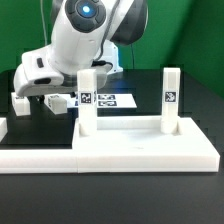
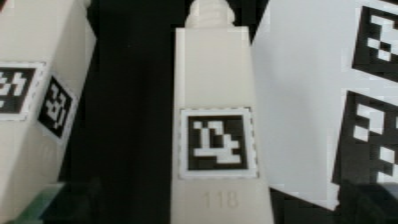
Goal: Assemble desk
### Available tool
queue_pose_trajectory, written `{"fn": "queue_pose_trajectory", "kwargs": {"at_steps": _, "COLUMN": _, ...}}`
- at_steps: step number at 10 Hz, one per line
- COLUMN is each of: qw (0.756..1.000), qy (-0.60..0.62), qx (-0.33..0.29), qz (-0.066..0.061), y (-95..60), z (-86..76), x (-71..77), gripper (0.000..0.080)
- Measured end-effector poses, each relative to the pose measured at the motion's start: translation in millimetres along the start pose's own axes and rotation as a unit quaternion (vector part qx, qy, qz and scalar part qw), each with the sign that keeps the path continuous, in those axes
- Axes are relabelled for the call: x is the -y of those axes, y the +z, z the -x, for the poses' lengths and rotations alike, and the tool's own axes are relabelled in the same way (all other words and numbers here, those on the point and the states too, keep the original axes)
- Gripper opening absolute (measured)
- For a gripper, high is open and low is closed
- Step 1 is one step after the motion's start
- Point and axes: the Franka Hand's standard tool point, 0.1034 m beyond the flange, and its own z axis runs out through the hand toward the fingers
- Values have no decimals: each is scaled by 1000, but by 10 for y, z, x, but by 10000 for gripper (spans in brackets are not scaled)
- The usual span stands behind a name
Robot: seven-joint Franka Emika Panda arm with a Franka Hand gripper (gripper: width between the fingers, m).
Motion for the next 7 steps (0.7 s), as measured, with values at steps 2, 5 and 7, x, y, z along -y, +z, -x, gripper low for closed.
{"fn": "queue_pose_trajectory", "kwargs": {"at_steps": 2, "qw": 1000, "qy": 0, "qx": -1, "qz": 0, "y": 1, "z": -1, "x": -5, "gripper": 648}}
{"fn": "queue_pose_trajectory", "kwargs": {"at_steps": 5, "qw": 1000, "qy": -1, "qx": -5, "qz": 0, "y": -39, "z": 13, "x": 9, "gripper": 648}}
{"fn": "queue_pose_trajectory", "kwargs": {"at_steps": 7, "qw": 1000, "qy": 2, "qx": -3, "qz": -5, "y": 2, "z": 55, "x": -12, "gripper": 648}}
